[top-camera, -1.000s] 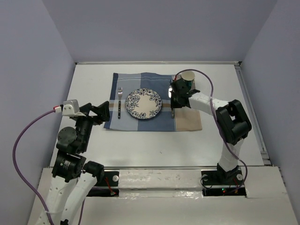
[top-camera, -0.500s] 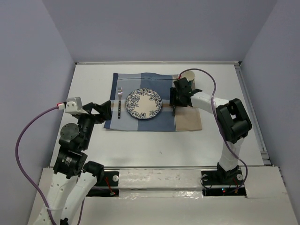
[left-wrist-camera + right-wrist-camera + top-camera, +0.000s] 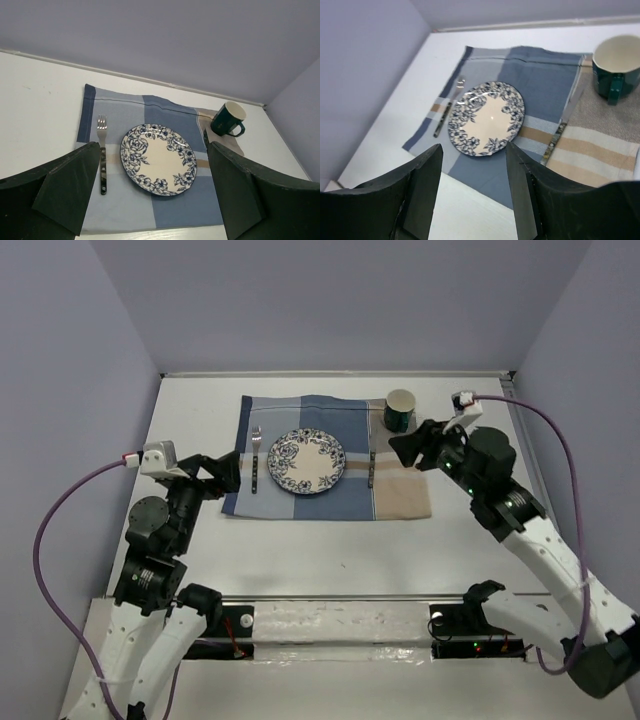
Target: Set the dinner table for one person
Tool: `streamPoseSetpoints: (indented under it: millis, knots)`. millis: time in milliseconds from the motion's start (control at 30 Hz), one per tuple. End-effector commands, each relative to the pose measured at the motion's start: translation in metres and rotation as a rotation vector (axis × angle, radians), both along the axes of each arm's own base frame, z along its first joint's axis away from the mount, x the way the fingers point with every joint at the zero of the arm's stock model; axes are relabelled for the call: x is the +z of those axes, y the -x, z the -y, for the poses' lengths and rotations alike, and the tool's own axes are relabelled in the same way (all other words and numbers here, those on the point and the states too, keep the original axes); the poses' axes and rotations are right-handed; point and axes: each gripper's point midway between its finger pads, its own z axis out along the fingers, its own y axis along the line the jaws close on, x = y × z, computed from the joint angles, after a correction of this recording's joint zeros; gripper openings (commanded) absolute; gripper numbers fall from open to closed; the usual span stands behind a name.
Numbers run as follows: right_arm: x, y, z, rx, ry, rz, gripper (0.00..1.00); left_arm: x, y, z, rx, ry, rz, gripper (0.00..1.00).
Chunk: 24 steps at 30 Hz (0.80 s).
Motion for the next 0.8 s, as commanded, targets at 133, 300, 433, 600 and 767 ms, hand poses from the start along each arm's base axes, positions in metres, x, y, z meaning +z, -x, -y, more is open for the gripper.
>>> streamPoseSetpoints:
  millis: [133, 300, 433, 600, 767]
  knots:
    - [0.052, 0.085, 0.015, 0.145, -0.132, 0.235, 0.98, 0.074, 0.018, 0.016, -0.117, 0.061, 0.267, 0.99]
    - [0.054, 0.101, 0.035, 0.078, -0.154, 0.257, 1.0, 0.088, 0.027, 0.025, -0.181, 0.062, 0.34, 0.99]
    - [0.071, 0.117, 0.064, -0.026, -0.19, 0.342, 1.0, 0.09, 0.026, 0.036, -0.239, 0.031, 0.34, 0.99]
    - [0.098, 0.136, 0.101, -0.164, -0.246, 0.46, 1.0, 0.094, 0.022, 0.044, -0.272, 0.056, 0.35, 0.99]
    - [0.096, 0.137, 0.123, -0.265, -0.235, 0.489, 1.0, 0.107, 0.024, 0.053, -0.324, 0.064, 0.387, 0.99]
